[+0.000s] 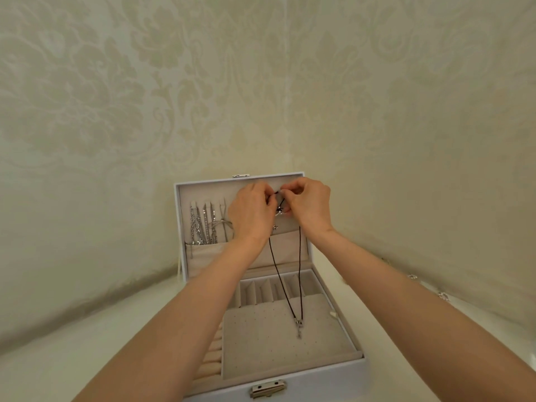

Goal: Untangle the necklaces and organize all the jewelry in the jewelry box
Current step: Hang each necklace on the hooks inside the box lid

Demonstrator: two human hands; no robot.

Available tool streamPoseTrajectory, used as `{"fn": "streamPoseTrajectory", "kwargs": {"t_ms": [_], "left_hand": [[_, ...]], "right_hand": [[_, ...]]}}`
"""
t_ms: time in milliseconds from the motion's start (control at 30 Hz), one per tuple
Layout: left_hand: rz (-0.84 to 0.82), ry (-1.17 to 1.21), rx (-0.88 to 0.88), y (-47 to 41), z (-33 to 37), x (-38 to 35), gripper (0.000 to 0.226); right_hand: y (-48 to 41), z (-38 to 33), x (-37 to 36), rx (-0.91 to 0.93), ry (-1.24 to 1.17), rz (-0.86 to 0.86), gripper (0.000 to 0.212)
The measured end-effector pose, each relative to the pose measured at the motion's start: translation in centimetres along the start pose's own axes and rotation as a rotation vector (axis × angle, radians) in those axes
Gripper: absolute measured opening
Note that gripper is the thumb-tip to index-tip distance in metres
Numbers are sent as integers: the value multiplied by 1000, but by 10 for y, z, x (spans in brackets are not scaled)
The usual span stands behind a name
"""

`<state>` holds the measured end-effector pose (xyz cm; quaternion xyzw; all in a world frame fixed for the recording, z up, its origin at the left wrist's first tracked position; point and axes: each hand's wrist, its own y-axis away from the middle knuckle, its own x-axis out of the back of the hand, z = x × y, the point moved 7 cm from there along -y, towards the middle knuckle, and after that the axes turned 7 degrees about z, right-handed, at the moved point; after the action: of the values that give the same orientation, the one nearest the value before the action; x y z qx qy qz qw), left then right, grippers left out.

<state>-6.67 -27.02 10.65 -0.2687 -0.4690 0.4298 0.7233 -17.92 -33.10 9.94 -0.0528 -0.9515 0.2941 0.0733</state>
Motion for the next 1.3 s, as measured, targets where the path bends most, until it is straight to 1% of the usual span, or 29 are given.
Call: {"fn": "streamPoseTrajectory", "kwargs": {"t_ms": [133, 233, 367, 600, 733, 833, 900, 1067, 1167, 1300], "left_hand": [[28, -21, 88, -4, 1, 2, 11], [10, -57, 126, -6, 2, -1, 12], [-61, -147, 127, -7, 2, -6, 16], [-135, -185, 69, 0, 3, -7, 17], [-134, -156, 43, 8, 2, -1, 16], [-101, -129, 35, 17, -2, 7, 14], [-81, -108, 37, 24, -6, 12, 13], [-103, -88, 51, 35, -9, 14, 13], [-94, -93, 31, 39, -9, 17, 13], [-99, -75, 53, 45, -11, 17, 13]], "right_hand": [[-6, -3, -4, 15, 42, 25, 14], [-8, -4, -6, 25, 115, 31, 13], [-11, -6, -7, 59, 256, 13, 14], [-13, 3, -13, 58, 339, -53, 15], [-2, 3, -4, 114, 327, -73, 14], [12, 4, 9, 177, 338, -46, 15], [20, 9, 16, 158, 302, -23, 15], [31, 17, 22, 78, 211, -6, 2], [31, 19, 23, 29, 156, -6, 5], [30, 22, 21, 6, 165, -31, 5]]}}
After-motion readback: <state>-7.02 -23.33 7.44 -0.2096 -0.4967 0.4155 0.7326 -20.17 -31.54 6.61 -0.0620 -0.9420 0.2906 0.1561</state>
